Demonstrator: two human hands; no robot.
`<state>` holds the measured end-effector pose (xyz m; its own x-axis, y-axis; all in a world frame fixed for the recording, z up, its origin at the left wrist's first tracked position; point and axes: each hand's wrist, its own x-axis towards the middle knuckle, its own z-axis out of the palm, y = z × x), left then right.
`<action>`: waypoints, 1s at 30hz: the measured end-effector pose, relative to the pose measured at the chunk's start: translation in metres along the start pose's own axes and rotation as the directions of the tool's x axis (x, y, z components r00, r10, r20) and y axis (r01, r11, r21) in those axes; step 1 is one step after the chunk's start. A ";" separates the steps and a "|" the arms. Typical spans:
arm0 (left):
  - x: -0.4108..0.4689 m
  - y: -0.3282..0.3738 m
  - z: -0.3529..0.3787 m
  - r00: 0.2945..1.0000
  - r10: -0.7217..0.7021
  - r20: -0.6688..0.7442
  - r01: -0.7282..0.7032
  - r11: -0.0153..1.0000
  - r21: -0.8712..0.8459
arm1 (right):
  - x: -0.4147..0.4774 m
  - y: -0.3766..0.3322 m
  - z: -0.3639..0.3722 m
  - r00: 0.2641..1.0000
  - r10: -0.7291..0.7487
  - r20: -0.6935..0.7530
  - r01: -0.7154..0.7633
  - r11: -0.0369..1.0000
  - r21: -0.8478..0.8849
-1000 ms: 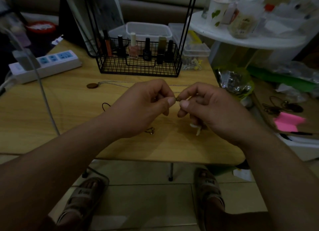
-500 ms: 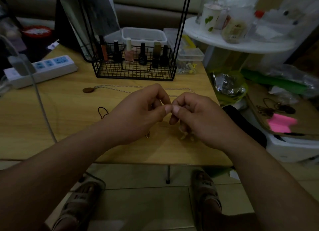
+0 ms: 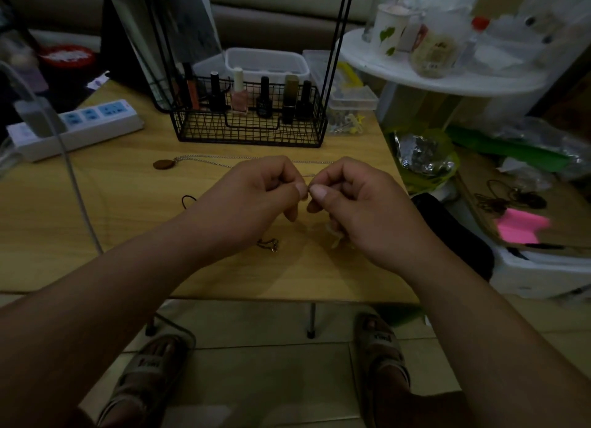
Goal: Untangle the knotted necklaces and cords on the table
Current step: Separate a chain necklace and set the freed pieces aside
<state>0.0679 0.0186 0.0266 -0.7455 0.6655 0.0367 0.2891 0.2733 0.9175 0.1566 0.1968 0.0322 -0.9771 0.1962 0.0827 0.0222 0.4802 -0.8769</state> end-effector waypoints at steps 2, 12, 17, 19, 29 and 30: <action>0.000 0.000 0.000 1.000 -0.022 -0.004 0.022 0.998 -0.052 | 0.000 0.001 0.000 1.000 -0.015 -0.007 0.015 0.999 -0.036; -0.001 0.005 0.002 0.995 -0.088 0.045 0.095 0.975 -0.203 | 0.002 0.001 0.001 0.999 -0.027 -0.024 0.025 0.996 -0.090; -0.002 0.000 0.003 0.998 0.019 -0.054 -0.019 1.000 0.000 | 0.001 -0.004 0.004 0.999 -0.001 -0.046 -0.002 0.998 -0.064; -0.004 0.000 0.004 0.992 0.098 -0.084 -0.090 0.992 0.086 | 0.001 -0.004 0.005 0.999 0.010 -0.052 -0.013 0.999 -0.045; -0.006 0.000 0.008 0.972 0.169 -0.166 -0.130 0.965 0.227 | 0.000 -0.007 0.004 0.999 0.038 -0.032 -0.038 0.999 0.015; -0.006 0.000 0.007 0.974 0.163 -0.159 -0.126 0.967 0.224 | 0.000 -0.007 0.004 0.999 0.033 -0.030 -0.033 0.999 -0.001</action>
<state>0.0769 0.0199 0.0236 -0.7739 0.5826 0.2483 0.5074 0.3359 0.7936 0.1555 0.1900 0.0359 -0.9690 0.2376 0.0675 0.0549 0.4738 -0.8789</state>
